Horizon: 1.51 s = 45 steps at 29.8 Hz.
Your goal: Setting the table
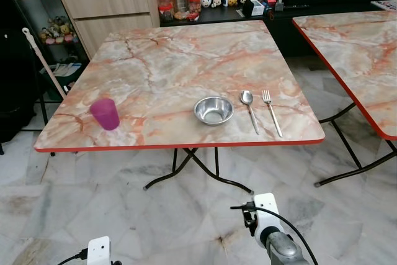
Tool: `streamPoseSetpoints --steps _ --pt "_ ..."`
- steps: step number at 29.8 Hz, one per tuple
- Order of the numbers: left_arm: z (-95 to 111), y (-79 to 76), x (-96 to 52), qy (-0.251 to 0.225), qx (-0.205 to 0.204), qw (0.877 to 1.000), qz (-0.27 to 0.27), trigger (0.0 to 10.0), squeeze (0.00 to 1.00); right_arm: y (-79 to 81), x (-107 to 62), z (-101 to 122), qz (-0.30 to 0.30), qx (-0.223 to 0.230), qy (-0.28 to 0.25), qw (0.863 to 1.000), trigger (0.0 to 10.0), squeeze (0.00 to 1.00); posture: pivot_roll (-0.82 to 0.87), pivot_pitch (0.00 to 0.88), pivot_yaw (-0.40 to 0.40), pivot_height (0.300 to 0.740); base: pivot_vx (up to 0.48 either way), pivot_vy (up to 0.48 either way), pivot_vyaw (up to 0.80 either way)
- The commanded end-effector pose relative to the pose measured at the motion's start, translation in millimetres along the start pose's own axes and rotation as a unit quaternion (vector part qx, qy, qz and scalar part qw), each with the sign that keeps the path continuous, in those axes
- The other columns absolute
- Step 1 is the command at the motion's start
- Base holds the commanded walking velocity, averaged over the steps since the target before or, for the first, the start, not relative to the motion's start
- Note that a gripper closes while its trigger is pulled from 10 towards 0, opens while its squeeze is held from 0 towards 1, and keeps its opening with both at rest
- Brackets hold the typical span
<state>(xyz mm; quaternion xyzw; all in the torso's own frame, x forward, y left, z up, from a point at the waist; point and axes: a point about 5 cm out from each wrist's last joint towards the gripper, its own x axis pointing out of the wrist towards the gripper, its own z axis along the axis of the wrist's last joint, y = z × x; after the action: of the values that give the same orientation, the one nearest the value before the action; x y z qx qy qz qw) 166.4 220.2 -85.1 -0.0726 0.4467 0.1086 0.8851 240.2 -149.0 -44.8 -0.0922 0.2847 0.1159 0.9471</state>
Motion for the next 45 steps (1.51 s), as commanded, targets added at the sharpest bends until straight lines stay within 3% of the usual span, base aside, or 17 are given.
streamPoseSetpoints --steps 1,2,3,4,11,13,14,16,18,21,24,25,26,27,29,37,45 --pt "-5.6 3.1 -1.2 0.012 0.003 1.0 0.006 10.0 0.0 3.5 2.8 11.7 0.015 -0.037 -0.03 0.999 10.0 0.0 0.1 0.0 0.083 0.74 0.0 0.0 0.0" --pt "-5.6 3.1 -1.2 0.012 0.003 1.0 0.006 10.0 0.0 3.5 2.8 11.7 0.015 -0.038 -0.031 0.999 10.0 0.0 0.1 0.0 0.083 0.74 0.0 0.0 0.0" --pt "-8.2 4.4 -1.9 0.015 0.001 1.0 0.008 10.0 0.0 -1.3 3.2 36.2 0.037 -0.056 -0.109 0.992 10.0 0.0 0.09 0.0 0.08 0.74 0.0 0.0 0.0" --pt "-9.0 4.8 -2.1 0.015 0.001 1.0 0.008 10.0 0.0 -2.4 2.7 43.2 0.044 -0.063 -0.131 0.988 10.0 0.0 0.09 0.0 0.08 0.74 0.0 0.0 0.0" --pt "-13.9 5.0 -3.1 0.023 0.002 1.0 0.01 10.0 0.0 3.0 -3.4 73.6 0.09 -0.09 -0.223 0.966 10.0 0.0 0.08 0.005 0.079 0.74 0.0 0.0 0.0" --pt "-14.0 3.3 -2.9 0.023 -0.001 1.0 0.009 10.0 0.0 13.5 -8.7 94.4 0.118 -0.088 -0.272 0.951 10.0 0.0 0.08 0.007 0.072 0.74 0.0 0.0 0.0" --pt "-14.0 3.3 -2.9 0.023 -0.001 1.0 0.009 10.0 0.0 13.5 -8.7 94.4 0.118 -0.088 -0.272 0.951 10.0 0.0 0.08 0.007 0.072 0.74 0.0 0.0 0.0" --pt "-13.4 1.0 -2.5 0.02 -0.006 1.0 0.01 10.0 0.0 24.4 -15.7 128.4 0.143 -0.074 -0.334 0.929 10.0 0.0 0.07 0.004 0.064 0.74 0.0 0.0 0.0" --pt "-13.4 1.0 -2.5 0.02 -0.006 1.0 0.01 10.0 0.0 24.4 -15.7 128.4 0.143 -0.074 -0.334 0.929 10.0 0.0 0.07 0.004 0.064 0.74 0.0 0.0 0.0" --pt "-12.4 -0.4 -2.2 0.016 -0.009 1.0 0.012 10.0 0.0 26.0 -16.2 145.6 0.142 -0.06 -0.359 0.921 10.0 0.0 0.07 0.002 0.059 0.74 0.0 0.0 0.0" --pt "-7.4 -1.6 -1.4 0.0 -0.02 1.0 0.017 10.0 0.0 18.2 -4.8 164.6 0.098 0.023 -0.359 0.928 10.0 0.03 0.07 0.0 0.056 0.74 0.0 0.0 0.0" --pt "-7.4 -1.6 -1.4 0.0 -0.02 1.0 0.017 10.0 0.0 18.2 -4.8 164.6 0.098 0.023 -0.359 0.928 10.0 0.03 0.07 0.0 0.056 0.74 0.0 0.0 0.0" --pt "-5.3 -1.8 -1.1 -0.006 -0.022 1.0 0.018 10.0 0.0 17.0 -1.0 167.9 0.086 0.049 -0.351 0.931 10.0 0.5 0.07 0.0 0.053 0.74 0.0 0.0 0.0" --pt "-5.3 -1.8 -1.1 -0.006 -0.022 1.0 0.018 10.0 0.0 17.0 -1.0 167.9 0.086 0.049 -0.351 0.931 10.0 0.5 0.07 0.0 0.053 0.74 0.0 0.0 0.0" --pt "-2.1 -1.9 -0.6 -0.013 -0.028 0.999 0.021 10.0 0.0 21.2 5.1 167.7 0.084 0.066 -0.325 0.94 10.0 0.0 0.08 0.0 0.047 0.74 0.0 0.0 0.0" --pt "2.6 -1.1 0.0 -0.023 -0.028 0.999 0.026 10.0 0.0 41.1 9.6 179.8 0.1 0.076 -0.31 0.943 10.0 0.0 0.09 0.0 0.045 0.74 0.107 0.0 0.0" --pt "1.6 0.3 -0.4 -0.022 -0.028 0.999 0.029 10.0 0.0 44.8 9.2 185.0 0.106 0.081 -0.307 0.942 10.0 0.0 0.1 0.0 0.048 0.74 0.305 0.0 0.0"
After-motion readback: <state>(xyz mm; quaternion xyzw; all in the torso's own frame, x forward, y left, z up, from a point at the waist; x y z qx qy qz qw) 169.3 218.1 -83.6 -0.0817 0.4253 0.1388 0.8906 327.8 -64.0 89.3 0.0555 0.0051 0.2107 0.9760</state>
